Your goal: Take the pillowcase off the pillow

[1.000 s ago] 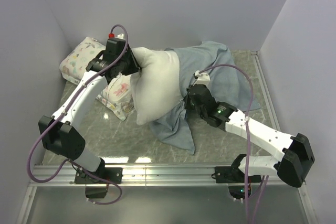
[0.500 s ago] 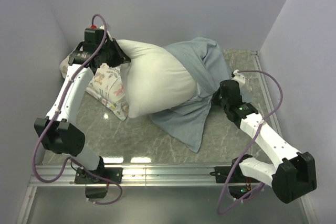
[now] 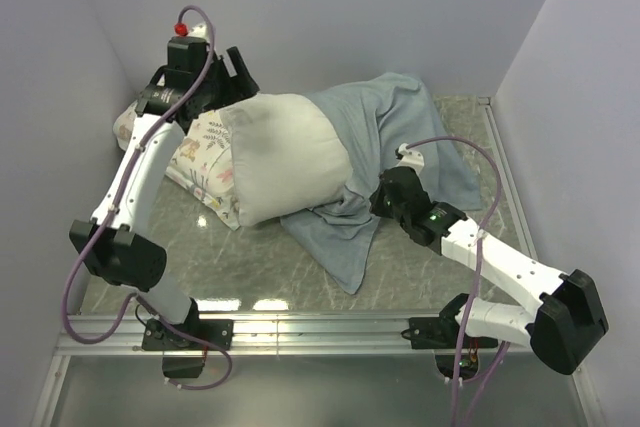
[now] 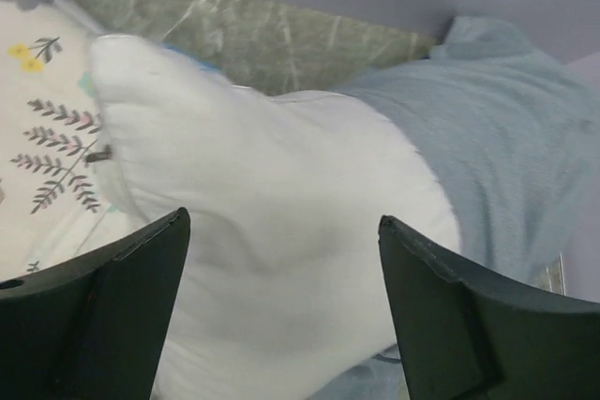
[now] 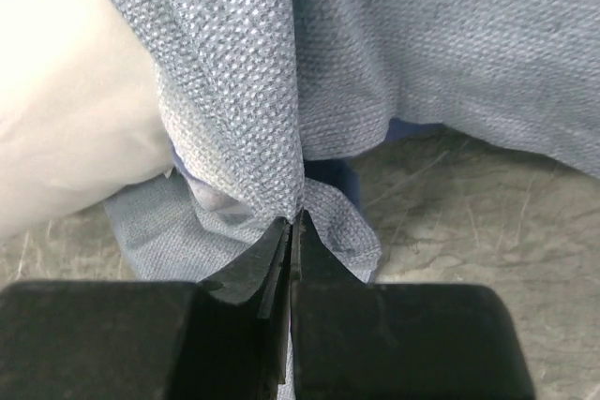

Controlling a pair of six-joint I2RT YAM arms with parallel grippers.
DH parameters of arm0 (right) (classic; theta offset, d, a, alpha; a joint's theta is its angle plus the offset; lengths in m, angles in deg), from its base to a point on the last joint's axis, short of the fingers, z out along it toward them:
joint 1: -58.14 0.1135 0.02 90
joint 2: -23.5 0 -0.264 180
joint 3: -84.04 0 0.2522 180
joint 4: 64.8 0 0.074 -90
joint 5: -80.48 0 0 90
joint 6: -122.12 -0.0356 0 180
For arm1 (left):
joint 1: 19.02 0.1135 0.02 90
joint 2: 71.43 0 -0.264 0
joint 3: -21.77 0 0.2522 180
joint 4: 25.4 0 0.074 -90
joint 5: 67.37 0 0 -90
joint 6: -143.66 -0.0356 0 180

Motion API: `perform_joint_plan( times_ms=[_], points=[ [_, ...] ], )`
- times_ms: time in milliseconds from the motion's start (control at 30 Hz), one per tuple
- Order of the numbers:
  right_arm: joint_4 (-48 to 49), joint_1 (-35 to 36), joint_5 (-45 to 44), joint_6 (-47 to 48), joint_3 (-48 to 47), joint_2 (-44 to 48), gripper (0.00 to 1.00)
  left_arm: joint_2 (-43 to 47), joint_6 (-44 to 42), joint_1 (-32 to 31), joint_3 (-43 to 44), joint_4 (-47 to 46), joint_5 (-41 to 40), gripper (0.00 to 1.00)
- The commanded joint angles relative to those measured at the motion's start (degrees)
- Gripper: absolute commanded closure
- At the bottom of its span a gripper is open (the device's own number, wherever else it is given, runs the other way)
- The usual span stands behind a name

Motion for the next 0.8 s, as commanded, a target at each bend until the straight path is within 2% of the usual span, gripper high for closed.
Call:
perform_joint_plan(
  times_ms=[0,33,67,167,267,433,600,633,667,700,733,767],
  points=[
    [0.0,0.6,-2.7,-0.4,0.9,-0.9,1.0,4.3,-4.1,-6.1,3.9,-0.5,-7.7,0.13],
    [0.0,0.6,-2.7,-0.4,0.9,-0.9,1.0,3.0,-4.4,-7.0,4.1,0.2,-7.2,0.13],
    [0.1,0.6,-2.5,-0.4,1.1,-0.8,1.0,2.0,-4.9,-8.6,4.2,0.7,-6.9,0.01],
    [0.2,0.6,-2.4,-0.2,1.2,-0.3,1.0,-1.9,-6.8,-12.6,4.1,1.6,-6.7,0.01],
    [0.3,0.6,-2.7,0.0,1.2,-0.8,1.0,-6.3,-7.9,-16.7,5.4,2.6,-10.8,0.01],
    [1.7,0.6,-1.2,-0.1,2.1,-1.9,1.0,-15.5,-6.5,-18.1,5.7,3.0,-14.5,0.01],
    [1.6,0.6,-0.5,0.6,1.8,-3.1,1.0,-20.3,-3.4,-18.9,4.3,2.4,-15.1,0.01],
    [1.6,0.6,-0.6,0.7,1.8,-2.9,1.0,-20.4,-2.9,-19.0,3.8,2.1,-14.5,0.06],
    [1.3,0.6,-0.5,0.9,1.4,-2.9,1.0,-20.1,-2.7,-18.9,2.1,0.6,-13.9,0.32],
    [0.9,0.6,-0.5,1.0,1.3,-2.7,1.0,-19.5,-2.0,-18.9,1.1,-0.1,-13.9,0.51],
    [0.6,0.6,-0.6,1.2,1.0,-2.2,1.0,-18.1,-1.7,-19.0,0.0,-1.0,-13.8,0.64],
    [-0.2,0.6,-0.7,1.6,0.4,-2.1,1.0,-17.2,-1.5,-19.1,-2.1,-2.4,-13.6,0.91]
  ],
)
